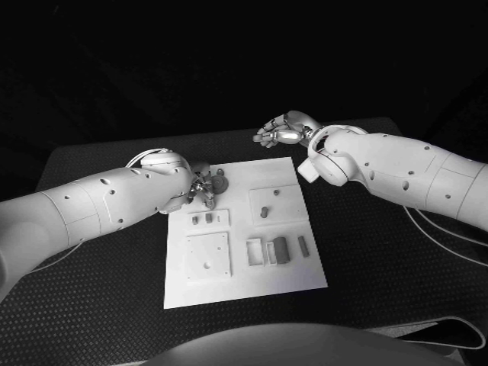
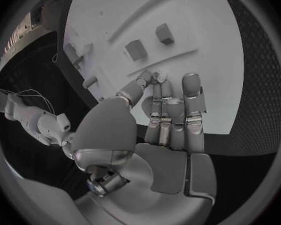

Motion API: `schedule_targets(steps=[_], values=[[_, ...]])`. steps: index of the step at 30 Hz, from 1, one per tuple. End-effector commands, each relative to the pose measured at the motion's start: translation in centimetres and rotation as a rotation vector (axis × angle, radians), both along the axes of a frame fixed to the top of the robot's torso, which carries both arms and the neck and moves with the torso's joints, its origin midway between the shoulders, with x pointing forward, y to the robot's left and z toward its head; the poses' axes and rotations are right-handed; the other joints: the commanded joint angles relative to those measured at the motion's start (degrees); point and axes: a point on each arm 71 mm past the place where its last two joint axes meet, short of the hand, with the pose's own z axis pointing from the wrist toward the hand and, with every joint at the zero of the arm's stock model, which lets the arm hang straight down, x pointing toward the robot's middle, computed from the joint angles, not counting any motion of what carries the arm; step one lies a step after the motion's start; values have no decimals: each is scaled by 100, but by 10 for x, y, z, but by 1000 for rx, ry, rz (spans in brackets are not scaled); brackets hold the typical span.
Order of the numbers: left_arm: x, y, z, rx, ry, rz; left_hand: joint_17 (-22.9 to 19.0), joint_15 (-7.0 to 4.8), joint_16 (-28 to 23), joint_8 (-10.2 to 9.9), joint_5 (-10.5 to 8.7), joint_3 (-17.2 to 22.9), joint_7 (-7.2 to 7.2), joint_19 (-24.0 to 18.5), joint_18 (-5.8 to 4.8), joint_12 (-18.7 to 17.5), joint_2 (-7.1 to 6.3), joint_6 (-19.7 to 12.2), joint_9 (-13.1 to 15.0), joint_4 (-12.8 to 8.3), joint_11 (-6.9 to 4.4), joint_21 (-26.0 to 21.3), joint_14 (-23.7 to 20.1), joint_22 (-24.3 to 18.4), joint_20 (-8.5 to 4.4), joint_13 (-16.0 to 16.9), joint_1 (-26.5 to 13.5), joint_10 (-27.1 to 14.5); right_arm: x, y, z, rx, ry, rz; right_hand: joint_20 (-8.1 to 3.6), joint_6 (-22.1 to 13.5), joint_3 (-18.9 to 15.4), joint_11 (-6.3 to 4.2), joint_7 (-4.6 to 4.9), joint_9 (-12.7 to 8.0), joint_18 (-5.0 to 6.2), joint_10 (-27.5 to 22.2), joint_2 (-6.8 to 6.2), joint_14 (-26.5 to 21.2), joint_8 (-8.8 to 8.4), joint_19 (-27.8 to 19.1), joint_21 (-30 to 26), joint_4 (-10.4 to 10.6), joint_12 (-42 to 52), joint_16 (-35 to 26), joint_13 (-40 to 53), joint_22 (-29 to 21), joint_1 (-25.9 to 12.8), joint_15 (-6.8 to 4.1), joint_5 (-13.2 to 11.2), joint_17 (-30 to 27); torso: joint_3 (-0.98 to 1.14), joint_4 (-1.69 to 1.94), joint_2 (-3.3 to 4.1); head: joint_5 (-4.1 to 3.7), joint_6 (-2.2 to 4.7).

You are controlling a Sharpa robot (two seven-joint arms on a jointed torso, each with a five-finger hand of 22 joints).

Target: Assemble the parts on the task board

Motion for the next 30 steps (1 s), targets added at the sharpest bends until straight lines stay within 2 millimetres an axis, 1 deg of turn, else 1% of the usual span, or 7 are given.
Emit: schedule_targets(steps=[1,8,11,15,19,25,30], values=[[-4,-9,-2,-69,10,-41,-9,-20,-29,38,3,90,114,-18,379,-58,73,-91,13,4,58,-43,13,11,24,-4,89,141,0,1,0,1,3,13,-13,-39,-4,-6,353,-7,21,28,10,41,32,43,-25,37,-19,-32,-8,7,-48,8,-10,-1,1,-3,-2,-2,4],[-4,-6,-4,-66,34,-52,-7,-44,-52,40,5,410,73,-34,351,-202,214,44,16,4,33,-62,4,53,13,1,242,291,0,1,0,1,3,13,-13,-39,-5,-6,353,-8,21,28,9,41,33,43,-27,38,-19,-33,-8,8,-49,8,-10,-1,0,3,-1,-11,7],[-5,-7,-4,-49,30,-65,-4,-46,-56,22,7,506,78,-34,342,-261,239,60,10,4,32,-64,2,70,6,1,258,322,0,0,0,1,3,13,-13,-39,-5,-6,353,-8,21,28,8,41,33,43,-28,38,-19,-33,-8,9,-49,8,-10,-1,-2,6,-3,-17,4],[-4,-8,-2,-15,-21,-100,-3,-4,-73,-69,4,489,126,-57,324,-399,130,-42,-28,10,76,-78,-31,92,16,-21,136,243,-1,0,0,1,4,13,-13,-39,-6,-6,353,-8,22,28,7,41,33,43,-29,39,-20,-33,-8,10,-50,8,-10,-1,-4,8,-1,-14,9],[-5,-6,-5,21,-90,-141,-2,36,-87,-132,32,395,153,-73,337,-528,31,-94,-62,2,119,-99,-57,106,38,-37,8,156,-1,1,0,2,3,14,-13,-40,-6,-6,353,-9,22,28,6,41,34,43,-30,39,-20,-33,-8,10,-50,8,-10,-1,-5,4,-2,-7,16],[-5,-4,-6,43,-154,-188,-1,70,-95,-185,34,322,180,-67,367,-633,-61,-134,-93,12,154,-120,-67,113,71,-40,-58,102,0,0,0,2,4,14,-13,-40,-7,-6,352,-9,22,28,5,41,34,43,-32,40,-20,-33,-8,11,-51,8,-10,-1,-6,0,1,-17,11],[-6,-3,-4,47,-197,-212,-1,79,-99,-206,34,299,190,-59,385,-672,-106,-147,-106,11,163,-131,-67,115,83,-34,-73,99,-1,-1,0,1,4,12,-13,-40,-7,-7,352,-10,22,28,4,41,35,44,-33,40,-20,-33,-8,13,-51,8,-10,-1,-2,8,-1,-26,12]])
